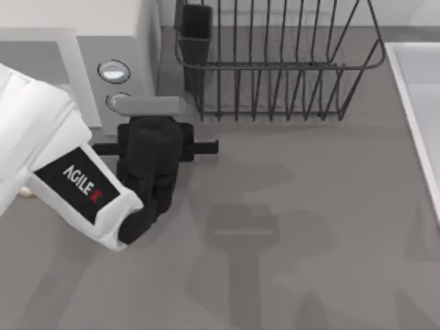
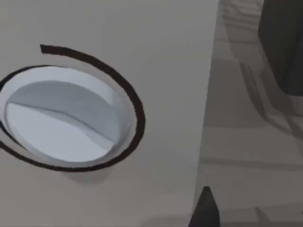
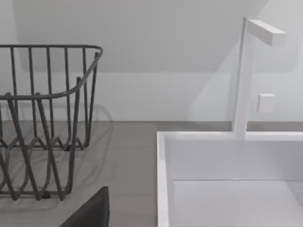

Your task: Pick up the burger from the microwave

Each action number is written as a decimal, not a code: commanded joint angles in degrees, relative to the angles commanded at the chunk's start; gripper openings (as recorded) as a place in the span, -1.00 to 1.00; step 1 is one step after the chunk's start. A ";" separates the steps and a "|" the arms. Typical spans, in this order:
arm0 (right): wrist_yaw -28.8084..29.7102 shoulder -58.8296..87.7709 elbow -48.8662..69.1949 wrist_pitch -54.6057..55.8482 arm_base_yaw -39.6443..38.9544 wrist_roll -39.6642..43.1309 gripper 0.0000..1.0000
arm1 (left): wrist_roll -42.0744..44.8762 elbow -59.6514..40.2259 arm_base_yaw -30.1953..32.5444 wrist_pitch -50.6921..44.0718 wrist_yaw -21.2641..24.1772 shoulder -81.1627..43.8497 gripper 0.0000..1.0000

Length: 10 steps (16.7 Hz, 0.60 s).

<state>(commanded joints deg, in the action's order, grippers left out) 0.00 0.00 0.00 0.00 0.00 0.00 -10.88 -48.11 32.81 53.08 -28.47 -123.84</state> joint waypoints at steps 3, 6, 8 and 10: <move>0.00 0.00 0.00 0.00 0.00 0.00 1.00 | 0.00 0.00 0.00 0.00 0.00 0.00 0.81; 0.00 0.00 0.00 0.00 0.00 0.00 1.00 | 0.00 0.00 0.00 0.00 0.00 0.00 1.00; 0.00 0.00 0.00 0.00 0.00 0.00 1.00 | 0.00 0.00 0.00 0.00 0.00 0.00 1.00; 0.00 0.00 0.00 0.00 0.00 0.00 1.00 | 0.00 0.00 0.00 0.00 0.00 0.00 1.00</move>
